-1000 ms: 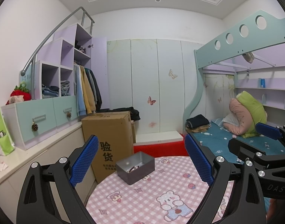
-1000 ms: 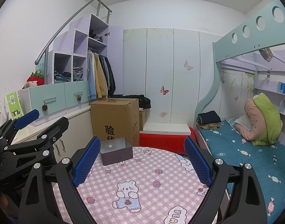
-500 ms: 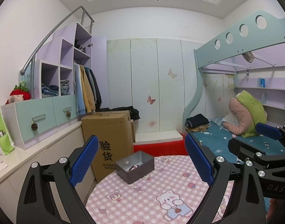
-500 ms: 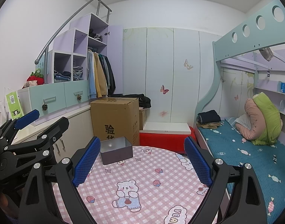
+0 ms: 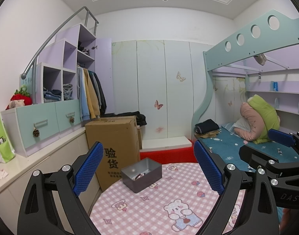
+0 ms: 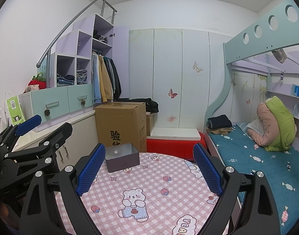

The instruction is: Organize jewelry

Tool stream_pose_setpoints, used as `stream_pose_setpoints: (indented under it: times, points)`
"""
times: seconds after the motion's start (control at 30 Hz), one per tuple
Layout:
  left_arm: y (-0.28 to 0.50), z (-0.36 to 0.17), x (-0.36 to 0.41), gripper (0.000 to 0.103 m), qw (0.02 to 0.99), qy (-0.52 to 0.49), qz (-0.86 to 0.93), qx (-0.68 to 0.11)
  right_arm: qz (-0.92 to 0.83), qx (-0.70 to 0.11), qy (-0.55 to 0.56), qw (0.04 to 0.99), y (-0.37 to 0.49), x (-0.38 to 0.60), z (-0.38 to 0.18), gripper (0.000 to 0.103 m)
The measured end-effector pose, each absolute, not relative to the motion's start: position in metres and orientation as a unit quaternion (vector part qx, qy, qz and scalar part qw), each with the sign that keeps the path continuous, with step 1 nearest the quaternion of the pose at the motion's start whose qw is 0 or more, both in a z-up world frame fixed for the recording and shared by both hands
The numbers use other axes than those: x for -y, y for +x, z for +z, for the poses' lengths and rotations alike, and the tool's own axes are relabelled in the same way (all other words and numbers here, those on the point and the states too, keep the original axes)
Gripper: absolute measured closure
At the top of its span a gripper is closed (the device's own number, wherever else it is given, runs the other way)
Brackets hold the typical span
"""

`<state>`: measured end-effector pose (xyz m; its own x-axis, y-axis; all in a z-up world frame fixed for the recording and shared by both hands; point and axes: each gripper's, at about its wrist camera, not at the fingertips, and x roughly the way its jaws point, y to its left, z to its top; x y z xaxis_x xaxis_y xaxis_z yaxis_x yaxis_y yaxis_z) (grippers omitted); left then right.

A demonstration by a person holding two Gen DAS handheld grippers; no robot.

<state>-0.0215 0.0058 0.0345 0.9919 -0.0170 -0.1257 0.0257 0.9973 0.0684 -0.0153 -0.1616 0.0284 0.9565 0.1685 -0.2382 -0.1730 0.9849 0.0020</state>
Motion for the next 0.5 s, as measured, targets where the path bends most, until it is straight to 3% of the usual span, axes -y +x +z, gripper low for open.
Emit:
stream_pose_setpoints:
  times: [0.5]
  points:
    - [-0.0178, 0.0298, -0.0099, 0.013, 0.997, 0.029, -0.019, -0.069, 0.089, -0.121, -0.005, 0.989, -0.0165, 0.1605, 0.0239, 0.014]
